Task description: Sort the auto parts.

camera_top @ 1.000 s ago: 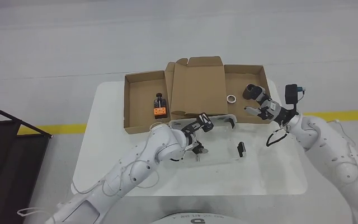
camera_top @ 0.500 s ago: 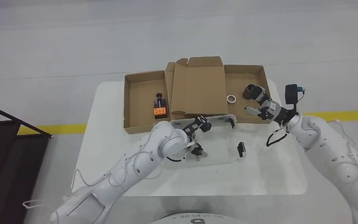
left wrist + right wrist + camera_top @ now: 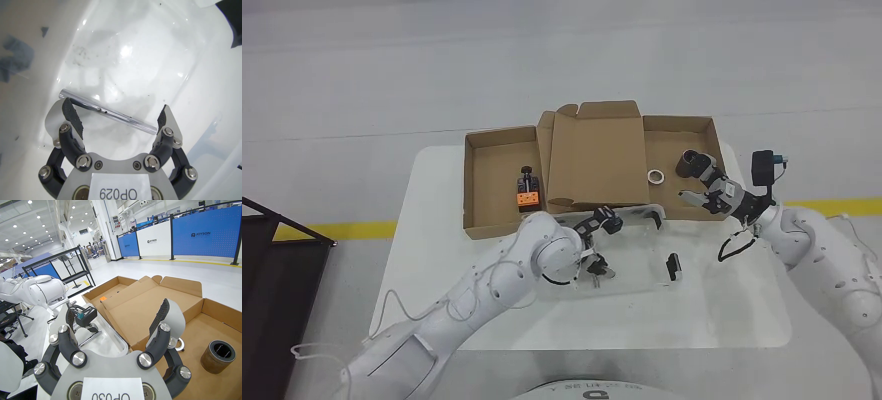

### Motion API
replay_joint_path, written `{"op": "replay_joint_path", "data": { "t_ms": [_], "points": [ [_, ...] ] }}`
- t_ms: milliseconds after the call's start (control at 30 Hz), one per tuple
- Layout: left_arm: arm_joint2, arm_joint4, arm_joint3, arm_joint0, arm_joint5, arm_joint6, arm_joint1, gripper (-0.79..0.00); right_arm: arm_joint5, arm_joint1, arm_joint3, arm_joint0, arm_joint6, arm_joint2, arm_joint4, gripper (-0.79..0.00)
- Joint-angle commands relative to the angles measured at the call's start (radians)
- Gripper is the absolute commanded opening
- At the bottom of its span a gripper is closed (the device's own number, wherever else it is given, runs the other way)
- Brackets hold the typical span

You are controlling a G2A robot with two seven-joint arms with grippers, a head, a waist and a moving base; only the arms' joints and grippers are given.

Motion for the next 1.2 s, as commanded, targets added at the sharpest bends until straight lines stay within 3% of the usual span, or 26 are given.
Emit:
{"op": "replay_joint_path", "data": {
  "t_ms": [0,67,133,433,567,600,1167],
  "points": [
    [0.001,-0.001,0.003,-0.001,0.0,0.0,-0.001,-0.265,0.0,0.0,0.0,0.0,-0.001,0.0,0.0,0.0],
    [0.002,-0.001,0.004,-0.002,0.0,0.001,-0.003,-0.4,0.0,0.0,0.0,0.0,-0.001,0.0,0.0,0.0],
    [0.002,0.0,0.004,-0.002,0.001,0.0,-0.003,-0.459,0.0,0.0,0.0,0.0,-0.001,0.0,0.0,0.0],
    [0.004,0.005,0.014,-0.004,-0.003,-0.008,-0.007,-0.588,0.0,0.0,0.0,0.0,-0.001,0.0,0.0,0.0],
    [-0.001,0.021,-0.008,-0.008,-0.005,-0.001,-0.005,-0.711,0.0,0.0,0.0,0.0,-0.001,0.0,0.0,0.0],
    [-0.004,0.023,-0.014,-0.007,-0.006,-0.004,-0.004,-0.776,0.0,0.0,0.0,0.0,-0.001,0.0,0.0,0.0],
    [0.011,0.131,-0.076,-0.004,-0.042,-0.082,0.006,-0.785,0.0,0.0,0.0,0.0,-0.001,0.0,0.0,0.0]
  ]
}}
